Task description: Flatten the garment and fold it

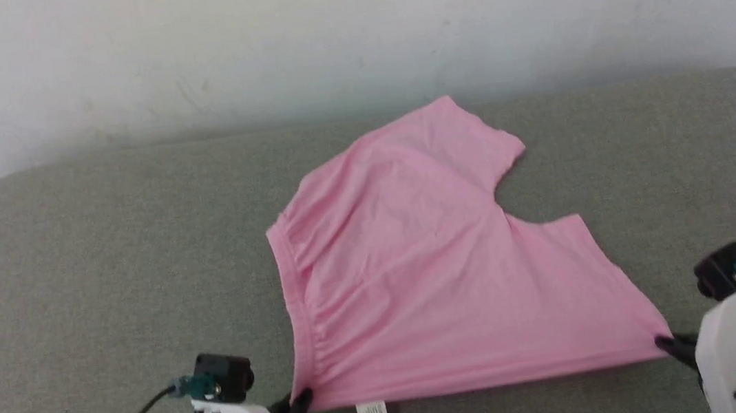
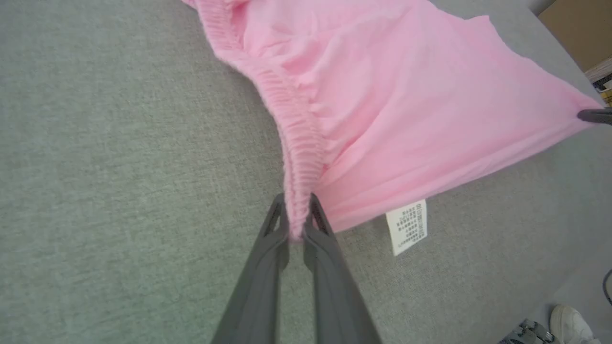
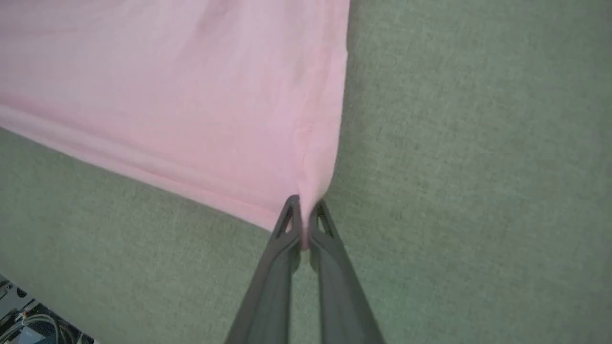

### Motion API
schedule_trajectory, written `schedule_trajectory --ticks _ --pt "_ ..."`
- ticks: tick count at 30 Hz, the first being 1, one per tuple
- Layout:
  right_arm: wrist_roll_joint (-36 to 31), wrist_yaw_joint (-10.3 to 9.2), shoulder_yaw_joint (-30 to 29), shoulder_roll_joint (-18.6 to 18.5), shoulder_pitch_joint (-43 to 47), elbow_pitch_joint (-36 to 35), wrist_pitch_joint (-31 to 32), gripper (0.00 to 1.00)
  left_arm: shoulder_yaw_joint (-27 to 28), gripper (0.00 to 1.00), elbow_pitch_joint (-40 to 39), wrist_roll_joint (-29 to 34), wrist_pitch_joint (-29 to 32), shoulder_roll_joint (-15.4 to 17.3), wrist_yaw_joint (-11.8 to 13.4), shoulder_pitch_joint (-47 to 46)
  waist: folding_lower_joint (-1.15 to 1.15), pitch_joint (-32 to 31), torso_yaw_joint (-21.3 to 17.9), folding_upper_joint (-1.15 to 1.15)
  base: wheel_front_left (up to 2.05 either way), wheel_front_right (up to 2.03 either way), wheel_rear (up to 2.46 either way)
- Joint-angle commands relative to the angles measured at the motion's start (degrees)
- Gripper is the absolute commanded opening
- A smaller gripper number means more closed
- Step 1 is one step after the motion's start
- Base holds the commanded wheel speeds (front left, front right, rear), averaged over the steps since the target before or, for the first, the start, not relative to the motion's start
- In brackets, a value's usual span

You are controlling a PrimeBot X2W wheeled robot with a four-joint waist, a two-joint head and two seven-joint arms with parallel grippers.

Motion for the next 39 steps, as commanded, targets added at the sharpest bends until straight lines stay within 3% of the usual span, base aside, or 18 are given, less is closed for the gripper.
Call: schedule_trajectory --ticks 1,6,11,17,24,30,39 --pt "0.5 -0.15 -1.3 -2.2 3.2 -1.4 1.5 0.0 0.2 0.0 -2.5 -0.9 1.2 1.4 1.3 3.3 0.02 -3.8 0.4 0.0 0.0 0.0 0.0" --pt "2.1 -0.15 -7.0 -3.7 13.1 -6.7 7.2 0.0 -0.4 0.0 -11.0 -2.5 4.0 2.4 4.2 12.4 0.02 -5.0 0.5 0.0 0.0 0.0 0.0" --pt "2.2 -0.15 -12.6 -3.5 20.3 -10.4 12.5 0.0 -2.0 0.0 -14.5 -4.4 6.4 2.1 5.5 18.3 0.02 -5.1 0.7 0.0 0.0 0.0 0.0" --pt "-1.1 -0.15 -22.3 0.9 24.5 -18.8 16.3 0.0 -3.3 0.0 -16.0 -4.7 5.3 0.9 4.9 19.3 0.02 -4.0 1.5 0.0 0.0 0.0 0.0" --pt "-2.1 -0.15 -28.1 4.3 20.5 -24.4 18.0 0.0 -2.3 0.0 -18.1 -3.6 4.1 0.8 4.4 14.5 0.02 -1.5 3.5 0.0 0.0 0.0 0.0" --pt "-3.3 -0.15 -30.5 5.1 12.4 -26.6 19.5 0.0 -1.8 0.0 -20.2 -2.4 2.5 1.0 2.2 8.8 0.02 3.0 6.5 0.0 0.0 0.0 0.0" --pt "-6.8 -0.15 -27.9 7.4 -5.0 -19.4 22.5 0.0 -1.6 0.0 -19.1 -2.6 2.1 -2.0 0.8 -1.5 0.02 10.9 11.3 0.0 0.0 0.0 0.0"
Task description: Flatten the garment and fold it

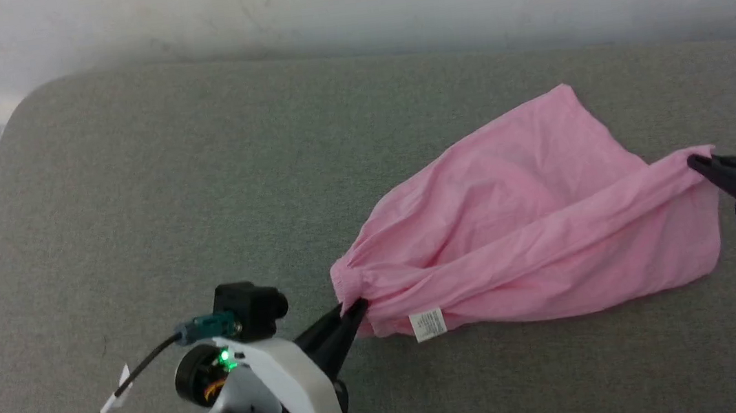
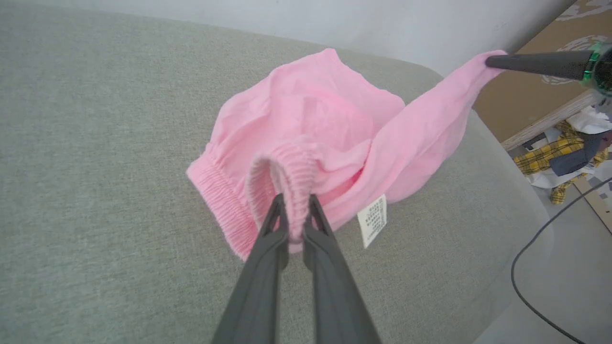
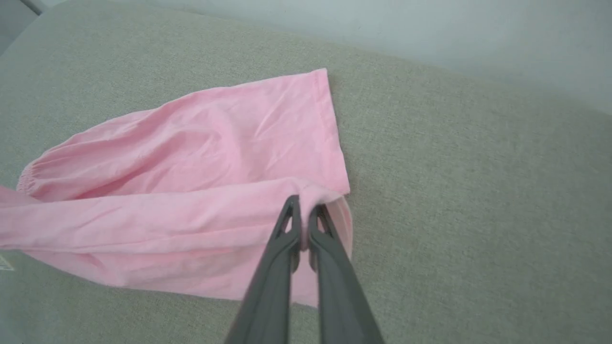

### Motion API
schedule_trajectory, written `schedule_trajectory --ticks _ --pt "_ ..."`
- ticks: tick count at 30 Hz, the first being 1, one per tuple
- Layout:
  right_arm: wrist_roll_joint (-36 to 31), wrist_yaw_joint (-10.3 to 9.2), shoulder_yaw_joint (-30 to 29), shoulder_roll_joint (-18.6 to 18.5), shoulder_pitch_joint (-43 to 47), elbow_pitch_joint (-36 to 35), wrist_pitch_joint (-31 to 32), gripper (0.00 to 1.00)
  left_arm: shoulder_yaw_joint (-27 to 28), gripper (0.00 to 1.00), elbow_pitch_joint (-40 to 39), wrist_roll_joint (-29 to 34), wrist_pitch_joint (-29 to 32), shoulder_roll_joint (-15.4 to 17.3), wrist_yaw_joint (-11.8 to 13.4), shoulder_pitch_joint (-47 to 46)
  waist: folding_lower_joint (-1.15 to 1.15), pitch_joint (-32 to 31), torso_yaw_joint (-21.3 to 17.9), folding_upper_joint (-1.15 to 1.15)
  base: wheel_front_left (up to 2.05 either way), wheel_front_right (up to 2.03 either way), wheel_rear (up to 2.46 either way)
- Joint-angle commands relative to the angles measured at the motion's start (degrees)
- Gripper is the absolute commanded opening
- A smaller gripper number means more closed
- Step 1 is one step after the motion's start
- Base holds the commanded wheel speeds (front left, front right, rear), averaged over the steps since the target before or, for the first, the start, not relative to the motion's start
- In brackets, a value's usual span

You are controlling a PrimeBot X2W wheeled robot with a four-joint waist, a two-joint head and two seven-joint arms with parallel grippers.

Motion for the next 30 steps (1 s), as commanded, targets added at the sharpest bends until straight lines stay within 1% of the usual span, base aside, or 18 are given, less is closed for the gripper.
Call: schedule_trajectory --ticks 1,6,10,14,21,30 --pt "-0.8 -0.05 0.6 0.6 -2.3 1.1 0.4 0.0 0.1 0.0 0.6 0.5 -0.4 -0.6 -0.4 -1.8 -0.01 4.9 3.7 0.0 0.0 0.0 0.0" --pt "-5.7 -0.05 4.1 0.9 -12.7 9.3 1.5 0.0 -0.6 0.0 5.5 0.9 -0.2 -2.7 -1.1 -8.4 -0.01 9.6 5.8 0.0 0.0 0.0 0.0" --pt "-9.5 -0.05 6.0 0.8 -19.8 16.7 0.8 0.0 -1.3 0.0 9.9 0.9 -0.5 -4.6 -1.9 -13.8 -0.01 12.5 7.5 0.0 0.0 0.0 0.0" --pt "-13.1 -0.05 8.4 0.3 -25.1 23.2 -1.0 0.0 -1.6 0.0 13.6 0.8 -1.5 -6.2 -2.6 -17.7 -0.01 14.4 8.7 0.0 0.0 0.0 0.0" --pt "-15.6 -0.05 10.1 1.1 -30.0 32.6 -7.0 0.0 -2.2 0.0 18.3 0.5 -4.1 -8.5 -3.2 -21.1 -0.01 15.8 9.9 0.0 0.0 0.0 0.0" --pt "-15.9 -0.05 13.0 2.0 -33.0 40.1 -17.2 0.0 -2.7 0.0 22.0 0.3 -8.3 -10.4 -3.7 -22.8 -0.01 15.9 9.8 0.0 0.0 0.0 0.0"
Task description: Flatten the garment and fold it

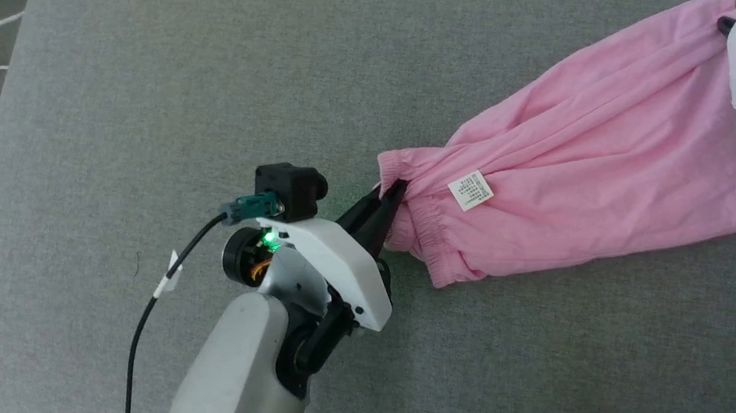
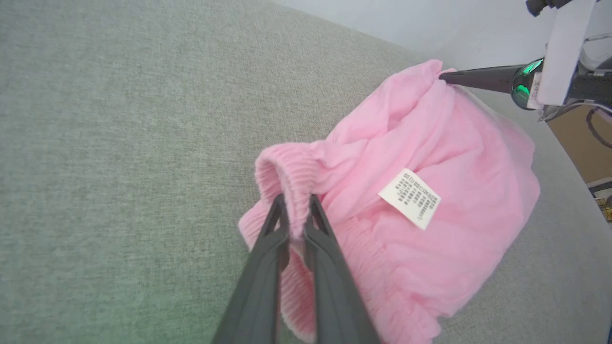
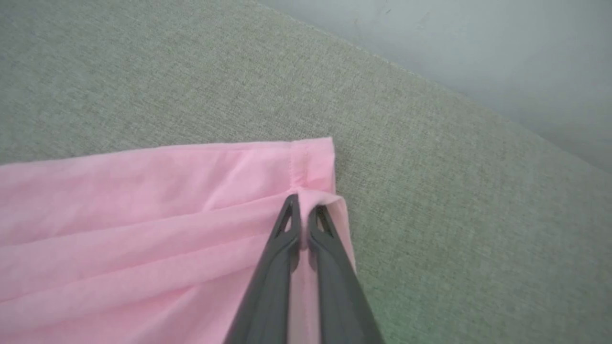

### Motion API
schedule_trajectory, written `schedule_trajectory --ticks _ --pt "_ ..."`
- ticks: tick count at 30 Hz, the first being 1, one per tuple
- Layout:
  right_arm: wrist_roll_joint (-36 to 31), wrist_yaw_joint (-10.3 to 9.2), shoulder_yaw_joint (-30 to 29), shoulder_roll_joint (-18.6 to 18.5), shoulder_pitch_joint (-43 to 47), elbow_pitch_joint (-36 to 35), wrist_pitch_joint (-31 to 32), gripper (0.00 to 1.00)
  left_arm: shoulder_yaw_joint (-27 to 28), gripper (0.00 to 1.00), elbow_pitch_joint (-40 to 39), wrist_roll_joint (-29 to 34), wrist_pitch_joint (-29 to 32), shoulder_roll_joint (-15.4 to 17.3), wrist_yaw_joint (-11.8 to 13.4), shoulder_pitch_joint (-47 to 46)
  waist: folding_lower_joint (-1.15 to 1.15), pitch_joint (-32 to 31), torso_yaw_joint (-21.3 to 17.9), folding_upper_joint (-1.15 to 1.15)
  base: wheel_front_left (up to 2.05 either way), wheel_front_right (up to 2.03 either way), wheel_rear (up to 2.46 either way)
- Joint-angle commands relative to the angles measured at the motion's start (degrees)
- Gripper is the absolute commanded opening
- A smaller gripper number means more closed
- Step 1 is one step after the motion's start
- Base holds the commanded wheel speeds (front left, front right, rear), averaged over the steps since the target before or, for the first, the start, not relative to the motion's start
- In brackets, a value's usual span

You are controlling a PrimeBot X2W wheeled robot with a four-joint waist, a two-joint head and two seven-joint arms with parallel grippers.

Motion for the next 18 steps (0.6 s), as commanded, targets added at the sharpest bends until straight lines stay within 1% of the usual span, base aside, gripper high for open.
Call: schedule_trajectory --ticks 1,2,3,9,12,16,18 --pt "0.5 -0.05 0.3 0.3 -0.8 1.2 -1.2 0.0 -0.2 0.0 0.7 -0.1 -0.6 -0.1 -0.2 -0.8 -0.01 -0.5 -0.2 0.0 0.0 0.0 0.0" --pt "0.8 -0.05 0.6 0.5 -0.9 2.0 -2.2 0.45 -0.2 0.34 1.0 -0.1 -1.1 -0.2 -0.3 -0.7 -0.01 -0.8 -0.4 0.0 0.0 0.0 0.0" --pt "1.2 -0.05 0.7 0.6 -1.0 2.8 -3.0 1.0 -0.2 1.0 1.3 0.0 -1.8 -0.2 -0.3 -0.7 -0.01 -1.3 -0.5 0.0 0.0 0.0 0.0" --pt "3.9 -0.05 3.9 0.9 -0.7 5.6 -7.6 1.0 1.1 1.0 2.6 1.2 -6.9 0.6 0.4 0.5 -0.01 -5.8 -1.9 0.0 0.0 0.0 0.0" --pt "5.5 -0.05 5.6 0.8 0.3 5.9 -10.5 1.0 2.8 1.0 2.4 0.8 -10.5 0.9 0.7 1.9 -0.01 -8.9 -2.8 0.0 0.0 0.0 0.0" --pt "7.5 -0.05 7.7 0.2 2.4 3.8 -17.6 1.0 5.6 1.0 1.5 1.0 -16.7 1.8 1.8 4.2 -0.01 -13.0 -4.2 0.0 0.0 0.0 0.0" --pt "8.2 -0.05 8.2 -0.2 3.9 2.5 -21.9 1.0 7.1 1.0 1.1 1.6 -19.9 2.5 2.8 5.8 -0.01 -14.9 -5.1 0.0 0.0 0.0 0.0"
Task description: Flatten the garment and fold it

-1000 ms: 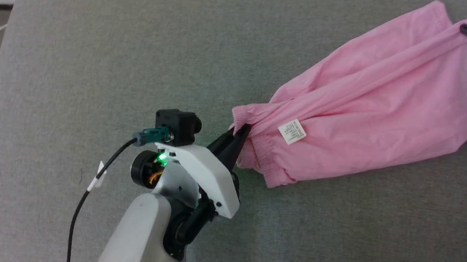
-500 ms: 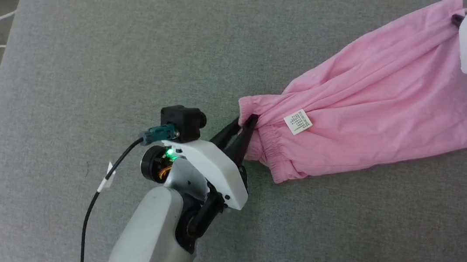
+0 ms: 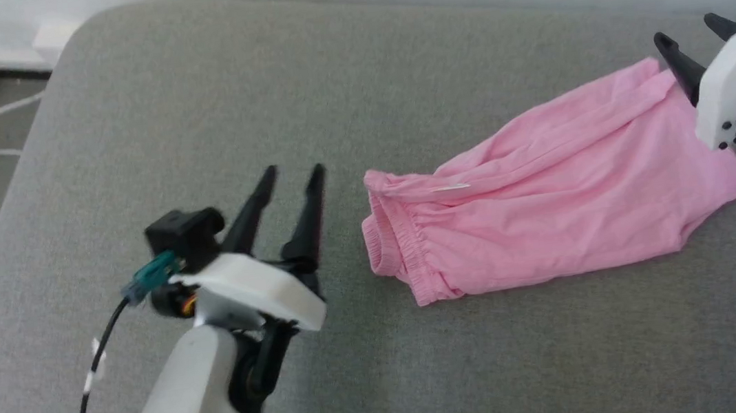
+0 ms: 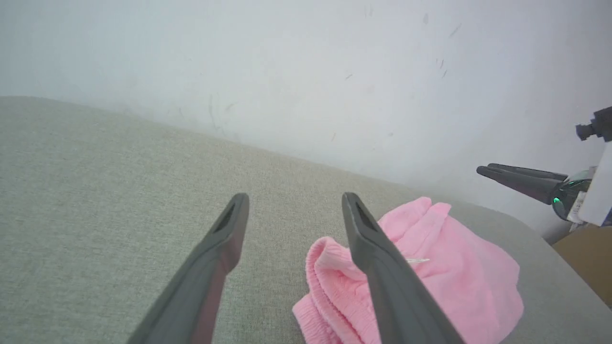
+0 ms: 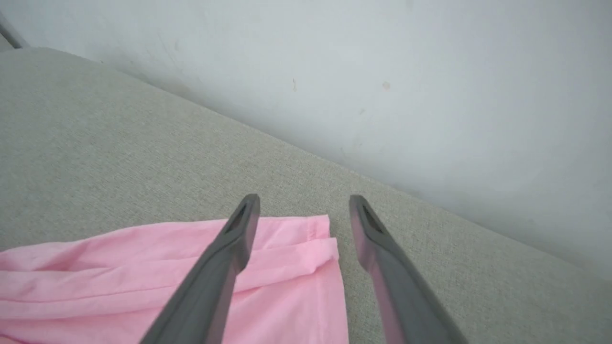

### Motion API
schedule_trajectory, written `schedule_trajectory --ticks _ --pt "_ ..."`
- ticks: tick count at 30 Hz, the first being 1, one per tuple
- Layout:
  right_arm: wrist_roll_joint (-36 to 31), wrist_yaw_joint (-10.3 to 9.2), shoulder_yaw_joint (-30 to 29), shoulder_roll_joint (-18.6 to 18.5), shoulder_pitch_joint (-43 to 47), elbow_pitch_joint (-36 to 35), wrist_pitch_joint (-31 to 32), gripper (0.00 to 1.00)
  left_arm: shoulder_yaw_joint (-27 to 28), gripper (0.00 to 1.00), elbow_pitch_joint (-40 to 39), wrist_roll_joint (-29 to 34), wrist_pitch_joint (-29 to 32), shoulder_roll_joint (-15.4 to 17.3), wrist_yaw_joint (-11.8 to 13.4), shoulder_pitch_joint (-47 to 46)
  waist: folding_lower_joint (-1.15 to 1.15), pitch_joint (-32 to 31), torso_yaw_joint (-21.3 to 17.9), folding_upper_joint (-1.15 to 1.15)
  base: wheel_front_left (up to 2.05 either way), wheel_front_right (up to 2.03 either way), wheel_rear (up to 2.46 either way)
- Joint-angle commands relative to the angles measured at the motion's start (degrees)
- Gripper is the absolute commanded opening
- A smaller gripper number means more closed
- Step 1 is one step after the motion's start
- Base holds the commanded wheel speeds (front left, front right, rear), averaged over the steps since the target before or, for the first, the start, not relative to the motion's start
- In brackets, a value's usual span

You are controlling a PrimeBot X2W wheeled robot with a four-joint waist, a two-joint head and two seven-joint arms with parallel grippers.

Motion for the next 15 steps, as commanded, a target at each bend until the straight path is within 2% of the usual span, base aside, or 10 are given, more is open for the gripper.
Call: schedule_trajectory --ticks 1,5,10,15 --pt "0.6 -0.05 0.2 -0.4 1.9 -1.0 -3.1 1.0 1.0 1.0 -0.5 1.2 -2.6 1.0 1.0 1.8 0.01 -5.3 -2.9 0.0 0.0 0.0 0.0" --pt "0.8 -0.05 -0.1 -1.2 6.5 -4.0 -11.1 1.0 3.2 1.0 -2.1 3.4 -7.7 2.2 3.0 5.6 0.01 -8.3 -4.5 0.0 0.0 0.0 0.0" --pt "-1.8 -0.05 -3.1 -1.6 13.7 -7.6 -20.3 1.0 5.7 1.0 -5.1 8.5 -9.4 3.3 5.8 11.4 0.01 -11.7 -6.6 0.0 0.0 0.0 0.0" --pt "-4.7 -0.05 -8.5 0.5 20.3 -11.3 -23.1 1.0 9.2 1.0 -9.5 12.8 -9.5 2.3 7.1 16.4 0.01 -13.4 -7.9 0.0 0.0 0.0 0.0"
